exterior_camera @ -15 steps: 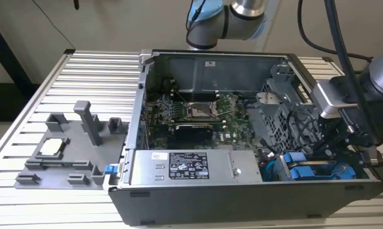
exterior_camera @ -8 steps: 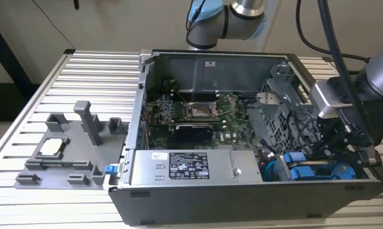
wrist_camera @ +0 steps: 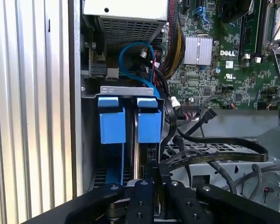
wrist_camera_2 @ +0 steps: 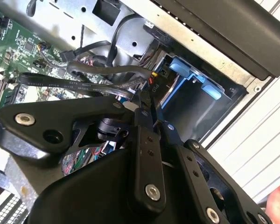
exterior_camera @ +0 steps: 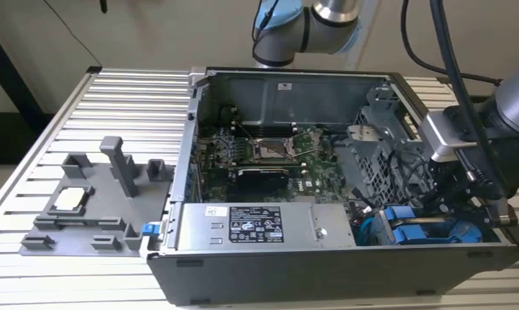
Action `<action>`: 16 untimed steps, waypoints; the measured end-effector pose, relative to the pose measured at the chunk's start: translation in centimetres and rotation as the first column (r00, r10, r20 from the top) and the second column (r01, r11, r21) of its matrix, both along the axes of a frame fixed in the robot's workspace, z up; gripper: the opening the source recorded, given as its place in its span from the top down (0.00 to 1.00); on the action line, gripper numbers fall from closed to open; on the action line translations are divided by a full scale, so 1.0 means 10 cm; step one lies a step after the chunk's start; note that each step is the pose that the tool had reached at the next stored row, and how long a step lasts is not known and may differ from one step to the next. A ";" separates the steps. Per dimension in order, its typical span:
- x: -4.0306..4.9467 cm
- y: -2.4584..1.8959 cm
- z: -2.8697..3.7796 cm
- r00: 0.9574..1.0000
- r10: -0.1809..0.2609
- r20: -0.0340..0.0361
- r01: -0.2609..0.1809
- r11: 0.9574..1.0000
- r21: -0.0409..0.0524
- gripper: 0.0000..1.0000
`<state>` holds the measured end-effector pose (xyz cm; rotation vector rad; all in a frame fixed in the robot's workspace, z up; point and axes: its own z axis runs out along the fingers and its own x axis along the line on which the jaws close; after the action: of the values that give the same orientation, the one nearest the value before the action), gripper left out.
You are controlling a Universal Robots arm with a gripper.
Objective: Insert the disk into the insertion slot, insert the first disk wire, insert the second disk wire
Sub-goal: 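Insert the first disk wire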
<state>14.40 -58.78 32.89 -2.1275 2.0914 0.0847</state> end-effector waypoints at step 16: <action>-0.005 -0.004 0.326 1.000 -0.001 -0.001 0.001 1.000 -0.009 0.71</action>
<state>14.35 -58.82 36.15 -2.1324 2.0971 0.0764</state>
